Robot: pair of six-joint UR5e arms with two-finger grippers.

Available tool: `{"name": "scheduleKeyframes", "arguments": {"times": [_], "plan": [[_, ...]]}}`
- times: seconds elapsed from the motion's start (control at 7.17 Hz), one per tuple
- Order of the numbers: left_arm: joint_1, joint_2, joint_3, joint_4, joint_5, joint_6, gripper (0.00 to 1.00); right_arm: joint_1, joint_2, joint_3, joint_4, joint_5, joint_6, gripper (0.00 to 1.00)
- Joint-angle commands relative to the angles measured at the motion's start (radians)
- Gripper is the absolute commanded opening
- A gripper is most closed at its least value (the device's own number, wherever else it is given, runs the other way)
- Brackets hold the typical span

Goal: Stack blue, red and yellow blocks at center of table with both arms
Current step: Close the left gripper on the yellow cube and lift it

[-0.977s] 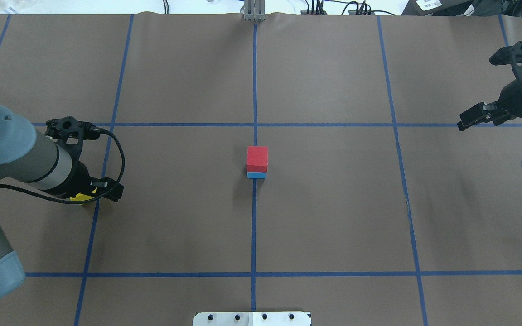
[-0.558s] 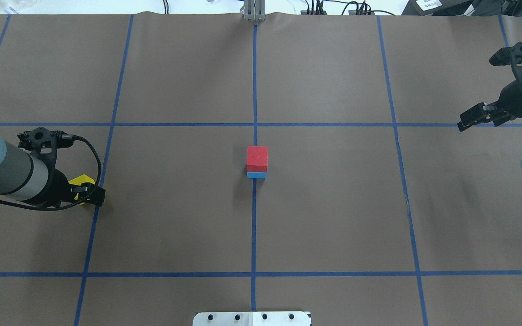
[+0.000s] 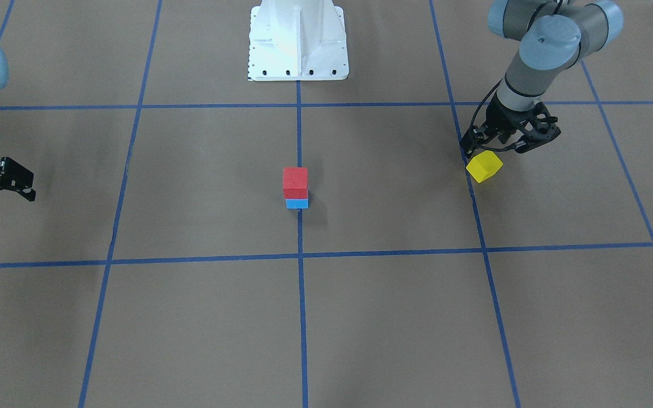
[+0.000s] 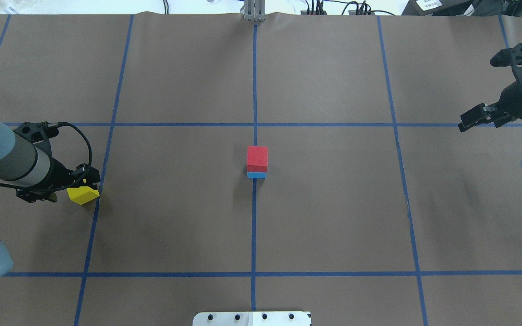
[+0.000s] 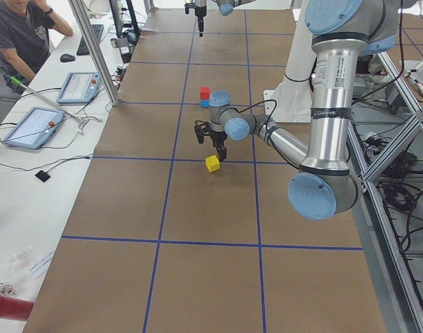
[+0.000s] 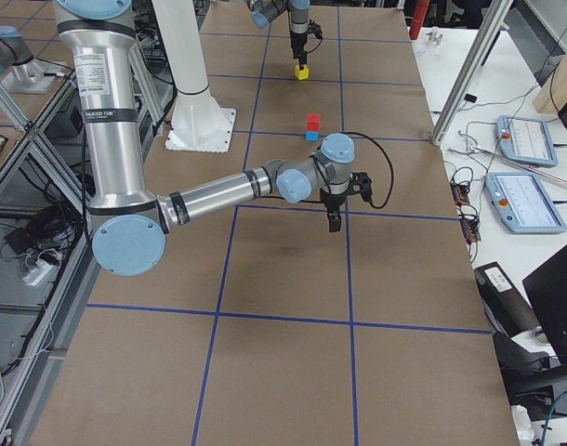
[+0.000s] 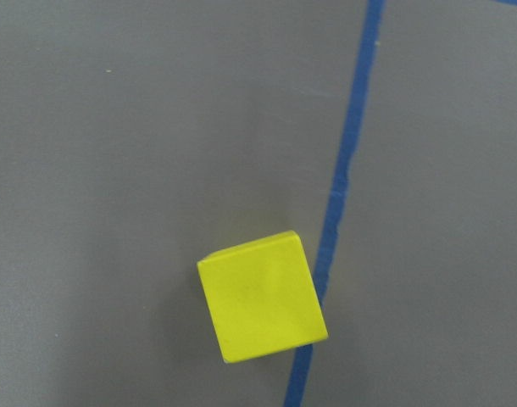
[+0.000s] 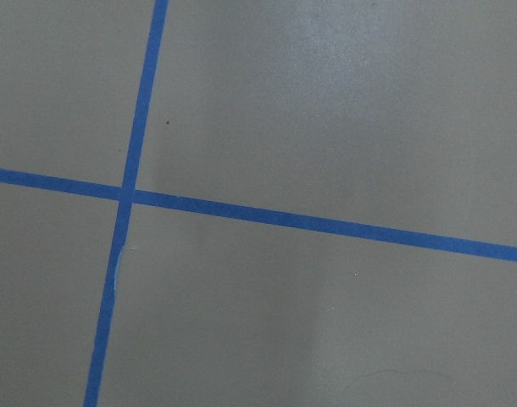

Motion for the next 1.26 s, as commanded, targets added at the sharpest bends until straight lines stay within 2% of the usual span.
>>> {"name": "scheduleKeyframes", "arguments": {"times": [0.0,0.28,0.56,0.7,0.84,0.98,1.12], "plan": [[-0.001,-0.015,0.033,-0.002,0.0,-0.039,1.0,0.001,0.0,-0.001,0.0,0.0,-0.001,1.0],[-0.001,-0.032,0.106,-0.075,0.0,-0.04,1.0,-0.001,-0.002,-0.001,0.0,-0.002,-0.001,1.0],[-0.002,-0.03,0.111,-0.082,-0.005,-0.037,0.98,-0.001,0.0,0.001,0.0,0.0,-0.001,1.0],[-0.002,-0.027,0.111,-0.082,-0.016,-0.036,0.88,-0.001,0.0,0.001,0.0,-0.002,-0.001,1.0],[-0.002,-0.026,0.113,-0.08,-0.016,-0.037,0.59,-0.001,0.0,0.001,0.0,-0.002,-0.001,1.0],[-0.004,-0.024,0.111,-0.079,-0.017,-0.037,0.12,-0.001,0.0,-0.001,0.0,-0.002,-0.001,1.0],[-0.045,-0.033,0.108,-0.068,-0.084,-0.036,0.0,-0.001,0.001,-0.001,0.0,-0.002,-0.001,1.0]]}}
